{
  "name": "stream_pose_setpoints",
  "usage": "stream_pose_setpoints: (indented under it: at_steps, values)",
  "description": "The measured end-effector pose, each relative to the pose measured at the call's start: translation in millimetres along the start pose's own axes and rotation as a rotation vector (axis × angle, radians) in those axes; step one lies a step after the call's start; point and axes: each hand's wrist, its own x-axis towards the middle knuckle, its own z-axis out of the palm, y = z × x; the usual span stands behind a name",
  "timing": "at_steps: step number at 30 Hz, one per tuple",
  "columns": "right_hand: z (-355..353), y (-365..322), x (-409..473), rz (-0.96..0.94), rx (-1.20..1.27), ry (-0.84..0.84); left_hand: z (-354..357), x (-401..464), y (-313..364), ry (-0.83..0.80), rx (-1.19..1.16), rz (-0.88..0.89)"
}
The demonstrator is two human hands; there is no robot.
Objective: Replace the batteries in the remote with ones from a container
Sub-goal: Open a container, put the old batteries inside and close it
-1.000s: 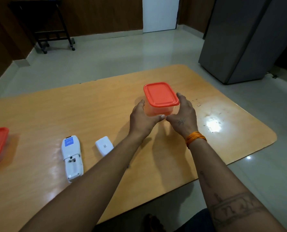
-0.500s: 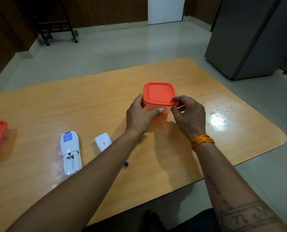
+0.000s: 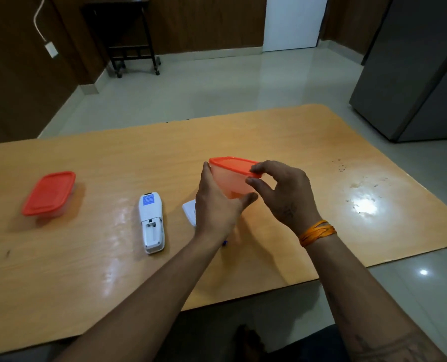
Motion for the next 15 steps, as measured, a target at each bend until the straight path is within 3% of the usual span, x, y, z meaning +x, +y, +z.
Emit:
stream_pose_setpoints:
  at_steps: [11,15]
  values:
    - [14,-25,-5,-0.134,0.001,-0.072,-6,6,-10,0.117,0.073,-0.014]
    - [13,-25,0,-0.13,-0.006,-0.012,-11,1,-18,0.108,0.074,0.05]
